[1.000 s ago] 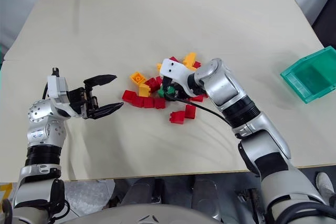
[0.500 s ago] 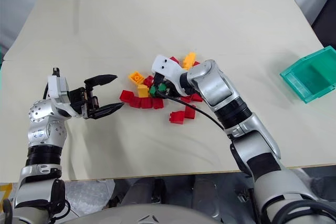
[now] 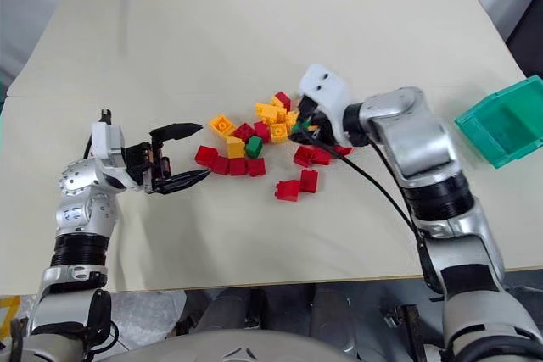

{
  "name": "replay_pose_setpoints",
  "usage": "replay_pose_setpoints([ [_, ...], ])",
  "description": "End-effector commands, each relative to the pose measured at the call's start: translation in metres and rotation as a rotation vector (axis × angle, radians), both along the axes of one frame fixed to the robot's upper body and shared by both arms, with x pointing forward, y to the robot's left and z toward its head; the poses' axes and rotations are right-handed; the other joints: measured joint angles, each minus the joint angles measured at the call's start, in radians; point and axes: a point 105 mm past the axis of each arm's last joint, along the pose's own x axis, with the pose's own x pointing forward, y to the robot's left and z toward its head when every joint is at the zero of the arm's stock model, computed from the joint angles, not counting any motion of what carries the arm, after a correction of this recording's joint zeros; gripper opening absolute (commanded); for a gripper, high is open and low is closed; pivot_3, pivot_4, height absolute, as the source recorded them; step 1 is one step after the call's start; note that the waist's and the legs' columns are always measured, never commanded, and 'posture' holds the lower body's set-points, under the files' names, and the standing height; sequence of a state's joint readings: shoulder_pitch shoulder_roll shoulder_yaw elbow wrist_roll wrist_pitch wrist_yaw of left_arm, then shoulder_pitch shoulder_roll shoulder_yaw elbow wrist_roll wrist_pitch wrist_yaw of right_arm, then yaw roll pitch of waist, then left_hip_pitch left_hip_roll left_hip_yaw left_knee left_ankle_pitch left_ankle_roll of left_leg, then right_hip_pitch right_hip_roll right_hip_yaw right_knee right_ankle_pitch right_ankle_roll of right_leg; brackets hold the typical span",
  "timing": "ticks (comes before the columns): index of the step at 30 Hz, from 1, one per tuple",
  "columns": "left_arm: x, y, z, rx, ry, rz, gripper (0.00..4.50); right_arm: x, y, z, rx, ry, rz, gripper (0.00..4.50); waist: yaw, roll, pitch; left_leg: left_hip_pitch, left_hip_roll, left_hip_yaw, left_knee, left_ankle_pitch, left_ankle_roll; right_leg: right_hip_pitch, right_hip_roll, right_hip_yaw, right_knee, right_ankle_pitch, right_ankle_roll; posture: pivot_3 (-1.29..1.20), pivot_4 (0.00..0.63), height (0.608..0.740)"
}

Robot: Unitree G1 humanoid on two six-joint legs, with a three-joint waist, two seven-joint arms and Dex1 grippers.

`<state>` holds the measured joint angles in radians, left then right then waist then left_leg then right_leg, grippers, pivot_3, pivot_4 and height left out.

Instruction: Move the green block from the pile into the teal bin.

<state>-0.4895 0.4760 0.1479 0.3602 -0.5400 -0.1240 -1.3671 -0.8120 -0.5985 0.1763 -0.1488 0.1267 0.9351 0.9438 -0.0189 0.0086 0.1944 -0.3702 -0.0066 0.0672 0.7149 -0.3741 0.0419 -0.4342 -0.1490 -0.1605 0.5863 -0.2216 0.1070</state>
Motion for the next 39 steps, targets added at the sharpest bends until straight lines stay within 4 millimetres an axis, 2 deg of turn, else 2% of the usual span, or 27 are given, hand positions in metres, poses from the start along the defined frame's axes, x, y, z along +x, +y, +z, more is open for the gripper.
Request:
replay_pose_setpoints([
  [1,0.001,-0.014,0.012,0.027,-0.037,-0.039,4.50,-0.004,-0.032,0.029,0.016,-0.168,-0.091,1.52,0.008,0.000,0.000,0.000,0.000,0.000,0.000,0.000,0.000,0.000,0.000,0.000,0.000,0.000,0.000,0.00,0.150,0.740],
  [3,0.004,-0.024,0.014,0.040,-0.035,-0.052,4.50,-0.006,-0.064,0.035,0.009,-0.218,-0.207,1.52,0.016,0.000,0.000,0.000,0.000,0.001,0.000,0.000,0.000,0.000,0.000,0.001,0.000,0.000,0.000,0.00,0.150,0.740],
  [6,0.010,-0.041,0.021,0.049,-0.045,-0.070,4.50,-0.015,-0.138,0.042,-0.082,-0.282,-0.459,1.52,0.040,0.000,0.000,0.000,-0.001,0.000,0.000,0.000,0.000,0.000,0.000,0.000,-0.001,0.000,0.000,0.00,0.150,0.740],
  [10,0.017,-0.058,0.027,0.078,-0.064,-0.074,4.50,-0.027,-0.207,0.047,-0.189,-0.310,-0.693,1.52,0.044,0.000,0.000,0.000,-0.001,0.003,0.000,-0.001,0.003,0.001,0.000,0.001,-0.003,0.001,0.002,0.00,0.150,0.740],
  [11,0.019,-0.063,0.029,0.077,-0.067,-0.075,4.50,-0.029,-0.222,0.048,-0.214,-0.314,-0.746,1.52,0.043,0.000,0.000,0.000,-0.001,0.003,0.000,-0.001,0.003,0.002,0.000,0.001,-0.003,0.001,0.002,0.00,0.150,0.740],
  [16,0.026,-0.077,0.037,0.081,-0.084,-0.082,4.50,-0.026,-0.270,0.043,-0.257,-0.327,-0.916,1.52,0.033,0.000,0.000,0.002,0.001,0.004,0.000,-0.001,0.002,0.003,0.001,0.002,-0.003,0.001,0.002,0.00,0.150,0.740],
  [22,0.026,-0.081,0.039,0.098,-0.097,-0.091,4.50,-0.007,-0.295,0.027,-0.218,-0.310,-0.997,1.52,0.021,0.001,0.000,0.002,0.001,0.005,0.000,-0.001,0.002,0.003,0.001,0.002,-0.003,0.002,0.002,0.00,0.150,0.740],
  [25,0.026,-0.078,0.039,0.102,-0.102,-0.086,4.50,0.000,-0.302,0.024,-0.228,-0.322,-1.015,2.55,0.018,0.001,0.000,0.002,0.001,0.004,0.000,-0.001,0.002,0.003,0.001,0.002,-0.003,0.002,0.002,0.00,0.150,0.740],
  [26,0.026,-0.077,0.039,0.103,-0.104,-0.083,4.50,0.001,-0.303,0.024,-0.229,-0.326,-1.017,2.77,0.018,0.001,0.000,0.002,0.001,0.004,0.000,-0.001,0.002,0.003,0.001,0.002,-0.003,0.002,0.002,0.00,0.150,0.740],
  [30,0.025,-0.070,0.038,0.108,-0.105,-0.065,4.50,0.003,-0.304,0.025,-0.236,-0.332,-1.008,4.14,0.020,0.001,0.000,0.001,0.001,0.004,0.000,-0.001,0.002,0.003,0.000,0.001,-0.003,0.002,0.002,0.00,0.150,0.740],
  [31,0.025,-0.069,0.038,0.110,-0.106,-0.061,4.50,0.003,-0.304,0.026,-0.238,-0.335,-1.005,4.37,0.020,0.001,0.000,0.001,0.000,0.004,0.000,-0.001,0.002,0.003,0.000,0.001,-0.003,0.002,0.002,0.00,0.150,0.740],
  [35,0.025,-0.061,0.034,0.114,-0.100,-0.037,4.50,0.004,-0.299,0.030,-0.236,-0.346,-0.974,4.44,0.018,0.001,0.000,0.001,0.001,0.004,0.000,-0.001,0.002,0.003,0.000,0.001,-0.003,0.002,0.002,0.00,0.150,0.740],
  [39,0.026,-0.061,0.034,0.114,-0.105,-0.035,4.50,0.002,-0.305,0.029,-0.243,-0.342,-0.999,4.44,0.021,0.001,0.000,0.001,0.001,0.003,0.001,-0.001,0.002,0.003,0.000,0.001,-0.003,0.002,0.002,0.00,0.150,0.740],
])
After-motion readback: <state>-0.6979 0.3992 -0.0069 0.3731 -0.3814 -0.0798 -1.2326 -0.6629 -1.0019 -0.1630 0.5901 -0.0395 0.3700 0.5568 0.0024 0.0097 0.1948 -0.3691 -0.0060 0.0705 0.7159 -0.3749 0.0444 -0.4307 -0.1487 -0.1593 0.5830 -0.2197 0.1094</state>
